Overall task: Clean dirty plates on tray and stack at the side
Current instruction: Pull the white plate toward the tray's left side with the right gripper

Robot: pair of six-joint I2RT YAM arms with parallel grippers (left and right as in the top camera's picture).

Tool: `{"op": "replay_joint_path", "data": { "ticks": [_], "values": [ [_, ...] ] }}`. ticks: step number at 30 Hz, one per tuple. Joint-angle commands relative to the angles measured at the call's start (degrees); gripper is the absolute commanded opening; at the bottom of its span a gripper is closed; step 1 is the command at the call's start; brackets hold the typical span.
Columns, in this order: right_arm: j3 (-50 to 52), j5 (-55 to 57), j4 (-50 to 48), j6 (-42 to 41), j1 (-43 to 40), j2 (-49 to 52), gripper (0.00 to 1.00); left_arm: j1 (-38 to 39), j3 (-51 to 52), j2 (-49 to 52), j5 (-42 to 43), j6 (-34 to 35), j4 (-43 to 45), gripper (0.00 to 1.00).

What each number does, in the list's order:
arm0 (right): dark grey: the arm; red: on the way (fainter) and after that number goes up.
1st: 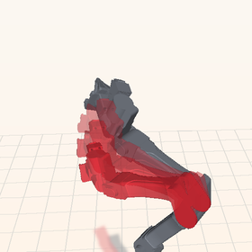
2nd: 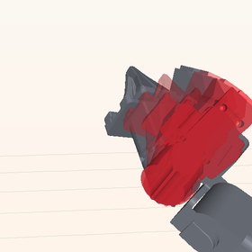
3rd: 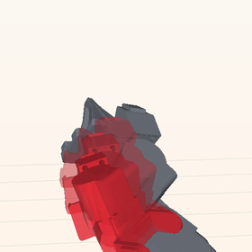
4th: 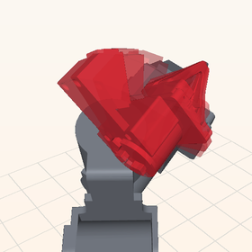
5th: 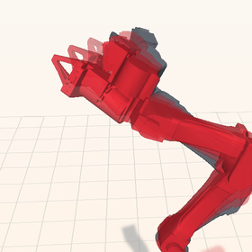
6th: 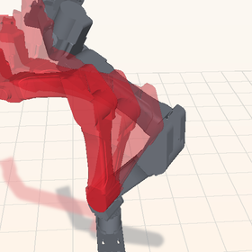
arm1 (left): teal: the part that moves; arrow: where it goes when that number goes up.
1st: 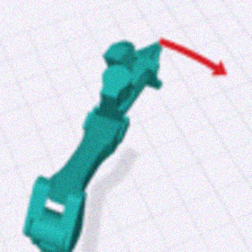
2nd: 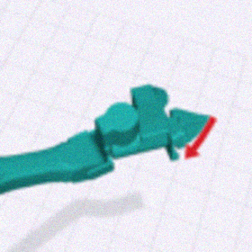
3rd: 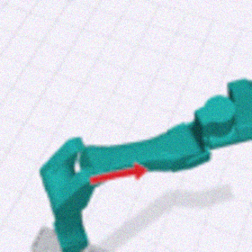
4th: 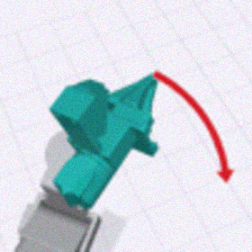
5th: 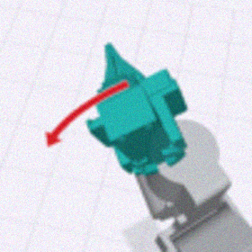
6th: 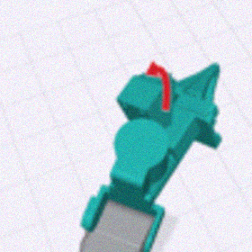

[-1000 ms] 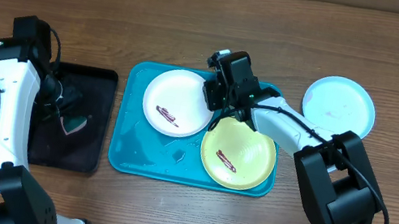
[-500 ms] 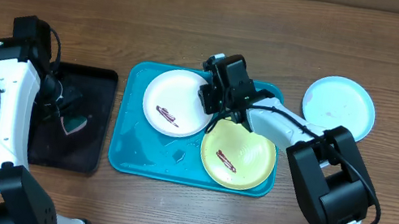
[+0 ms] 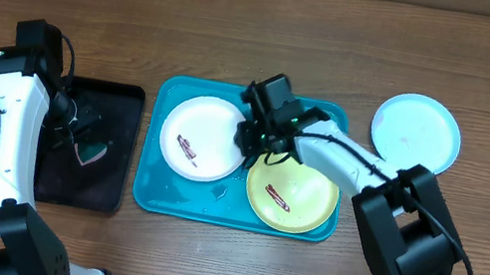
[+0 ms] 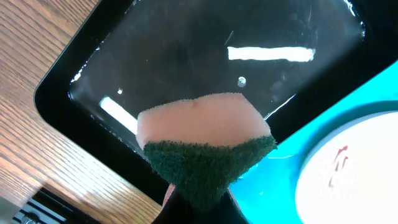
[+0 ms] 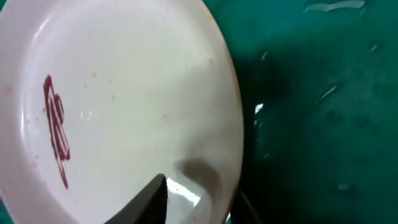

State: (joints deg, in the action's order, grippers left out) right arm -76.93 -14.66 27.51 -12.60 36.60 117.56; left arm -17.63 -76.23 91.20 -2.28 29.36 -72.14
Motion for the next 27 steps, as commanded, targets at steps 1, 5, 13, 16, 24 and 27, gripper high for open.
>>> {"op": "replay_joint_path", "data": {
  "ticks": [1,5,13,16,24,27],
  "values": [
    [-2.58,1.86,1.66,-4.2,2.32,-5.6,0.4,0.07,0.0,-0.07,0.46,-1.09,0.11,0.04],
    [-3.08,7.72,0.42,-3.28,2.67,-7.85,0.5,0.07,0.0,-0.07,0.46,-1.09,0.0,0.04],
    [-3.02,13.11,-2.89,2.58,2.45,-5.07,0.52,0.07,0.0,-0.07,0.44,-1.09,0.07,0.04],
    [-3.02,13.11,-4.68,2.58,2.45,-2.86,0.51,0.07,0.0,-0.07,0.44,-1.09,0.24,0.04],
    [-2.99,11.37,-5.97,1.92,2.56,2.16,0.35,0.07,0.0,0.0,0.44,-1.09,0.24,0.04],
    [-2.93,11.39,-5.35,1.92,2.56,2.21,0.28,0.09,0.0,0.09,0.44,-1.09,0.35,0.04]
  ]
}}
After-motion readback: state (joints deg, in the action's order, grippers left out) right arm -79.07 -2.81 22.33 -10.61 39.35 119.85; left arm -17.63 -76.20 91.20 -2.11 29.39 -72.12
